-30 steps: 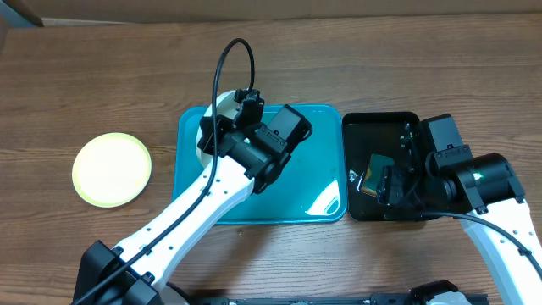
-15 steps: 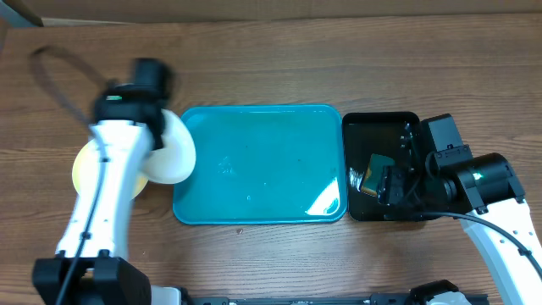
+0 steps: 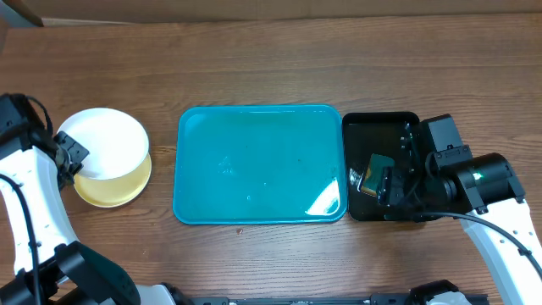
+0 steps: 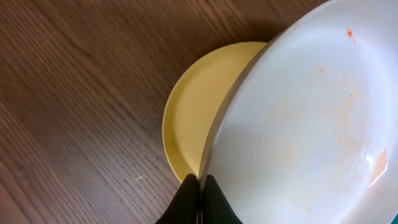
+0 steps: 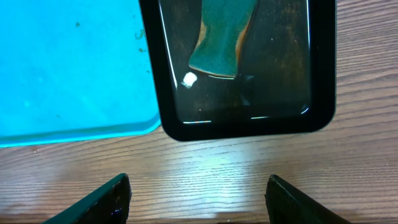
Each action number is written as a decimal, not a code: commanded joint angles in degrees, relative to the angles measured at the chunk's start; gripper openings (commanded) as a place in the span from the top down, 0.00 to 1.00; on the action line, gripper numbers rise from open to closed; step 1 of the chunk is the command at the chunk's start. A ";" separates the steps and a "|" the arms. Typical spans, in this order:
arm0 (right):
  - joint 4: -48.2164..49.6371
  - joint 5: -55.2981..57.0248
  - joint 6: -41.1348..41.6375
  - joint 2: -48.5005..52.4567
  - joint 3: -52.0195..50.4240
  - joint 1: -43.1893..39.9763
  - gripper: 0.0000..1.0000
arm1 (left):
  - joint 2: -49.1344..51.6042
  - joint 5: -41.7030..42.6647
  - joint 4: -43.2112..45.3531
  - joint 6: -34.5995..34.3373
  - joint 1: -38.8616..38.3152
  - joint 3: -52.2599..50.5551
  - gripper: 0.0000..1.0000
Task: Clean dirty plates on tray and stack at the side
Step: 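Carry the white plate left and stack it on the plates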
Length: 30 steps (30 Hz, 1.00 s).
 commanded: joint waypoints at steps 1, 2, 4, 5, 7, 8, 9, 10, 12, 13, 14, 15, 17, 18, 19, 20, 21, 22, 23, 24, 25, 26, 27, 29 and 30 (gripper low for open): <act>0.07 0.35 0.02 -0.28 -0.35 0.31 0.28 | 0.92 0.37 1.38 0.94 1.79 -2.16 0.96; 0.09 0.33 0.02 -0.28 -0.35 0.31 0.28 | 1.09 -0.46 1.68 0.92 2.08 -2.56 0.96; 0.13 0.35 0.02 -0.28 -0.35 0.31 0.27 | 1.51 -1.68 1.81 0.85 2.36 -3.02 0.96; 0.17 0.35 0.02 -0.28 -0.35 0.31 0.27 | 1.81 -1.88 2.36 0.90 2.38 -3.41 0.96; 0.17 0.35 0.04 -0.28 -0.35 0.31 0.27 | 2.43 -1.92 2.91 0.87 2.36 -3.80 0.96; 0.17 0.35 0.02 -0.26 -0.35 0.31 0.27 | 2.93 -1.92 2.99 0.90 2.36 -3.96 0.96; 0.15 0.33 0.02 -0.28 -0.35 0.31 0.27 | 3.34 -1.92 2.95 0.90 2.36 -3.98 0.96; 0.13 0.33 0.02 -0.28 -0.35 0.31 0.27 | 3.89 -1.97 2.91 0.92 2.36 -4.00 0.96; 0.13 0.35 0.02 -0.28 -0.35 0.31 0.27 | 4.83 -2.01 2.80 0.92 2.36 -4.00 0.96; 0.13 0.33 0.02 -0.28 -0.35 0.31 0.27 | 5.05 -1.99 2.80 0.92 2.36 -4.00 0.96; 0.13 0.35 0.02 -0.28 -0.35 0.31 0.27 | 5.27 -1.99 2.80 0.92 2.38 -4.00 0.94; 0.13 0.35 0.02 -0.28 -0.35 0.31 0.27 | 5.27 -2.01 2.78 0.92 2.38 -4.00 0.89; 0.15 0.35 0.02 -0.28 -0.35 0.31 0.27 | 5.25 -2.01 2.80 1.05 2.38 -3.98 0.69; 0.20 0.35 0.02 -0.28 -0.35 0.31 0.27 | 5.25 -1.99 2.75 1.33 2.38 -3.98 0.58; 0.26 0.35 0.02 -0.28 -0.35 0.31 0.27 | 5.25 -1.99 2.58 1.33 2.38 -3.98 0.51; 0.35 0.35 0.02 -0.28 -0.35 0.31 0.26 | 5.25 -1.92 2.51 1.31 2.38 -3.98 0.43; 0.37 0.35 0.02 -0.28 -0.35 0.31 0.26 | 5.22 -1.70 2.43 1.31 2.38 -3.98 0.35; 0.37 0.35 0.02 -0.28 -0.35 0.31 0.26 | 5.16 -1.22 2.25 1.31 2.38 -3.98 0.30; 0.39 0.35 0.02 -0.26 -0.35 0.31 0.23 | 4.94 0.46 1.84 1.29 2.27 -3.98 0.28; 0.50 0.35 0.00 -0.28 -0.35 0.31 0.21 | 4.76 1.86 1.68 1.29 2.16 -3.98 0.27; 0.76 0.37 0.00 -0.28 -0.35 0.31 0.16 | 4.37 4.00 1.66 1.31 1.81 -3.98 0.26; 1.31 0.37 -0.02 -0.28 -0.35 0.31 0.13 | 3.93 6.01 1.68 1.36 1.42 -3.98 0.24; 2.05 0.37 -0.02 -0.28 -0.35 0.31 0.11 | 3.34 7.76 1.68 1.36 0.70 -3.98 0.23; 4.74 0.35 0.00 -0.28 -0.35 0.31 0.09 | 1.84 10.03 1.75 1.92 -1.09 -3.98 0.21; 6.62 0.35 -0.02 -0.26 -0.35 0.31 0.08 | 0.83 10.84 1.90 2.64 -2.60 -3.98 0.20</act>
